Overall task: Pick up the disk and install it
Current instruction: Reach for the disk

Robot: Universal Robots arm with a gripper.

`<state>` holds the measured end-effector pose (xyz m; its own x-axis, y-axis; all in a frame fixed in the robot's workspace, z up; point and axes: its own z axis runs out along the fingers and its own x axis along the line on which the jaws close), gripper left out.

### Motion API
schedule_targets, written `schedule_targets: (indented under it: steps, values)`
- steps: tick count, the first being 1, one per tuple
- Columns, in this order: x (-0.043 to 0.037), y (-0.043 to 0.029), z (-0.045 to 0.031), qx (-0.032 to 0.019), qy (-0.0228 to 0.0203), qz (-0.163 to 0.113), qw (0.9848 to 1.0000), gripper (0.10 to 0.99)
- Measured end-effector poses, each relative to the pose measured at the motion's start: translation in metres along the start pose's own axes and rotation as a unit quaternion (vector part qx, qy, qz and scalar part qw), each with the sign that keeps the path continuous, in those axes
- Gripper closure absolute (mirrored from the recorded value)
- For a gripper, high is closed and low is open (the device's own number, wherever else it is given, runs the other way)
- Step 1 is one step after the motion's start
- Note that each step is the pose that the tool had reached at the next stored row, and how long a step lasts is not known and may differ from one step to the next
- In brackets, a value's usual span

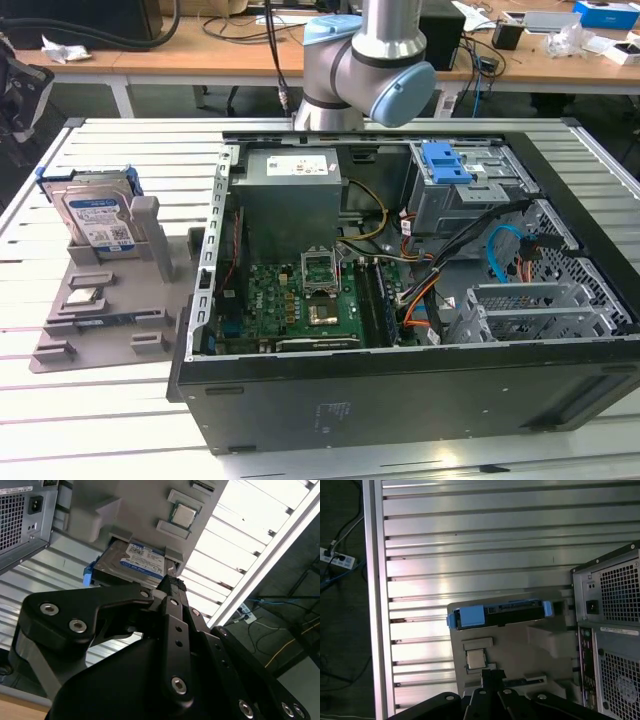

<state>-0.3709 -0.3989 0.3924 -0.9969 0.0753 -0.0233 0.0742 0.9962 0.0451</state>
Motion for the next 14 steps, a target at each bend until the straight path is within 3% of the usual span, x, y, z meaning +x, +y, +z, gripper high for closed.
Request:
schedule_targets:
  steps: [14]
  values:
    - [0.0205, -0.0015, -0.0004, 0.0, 0.0, 0.0, 1.0, 0.98]
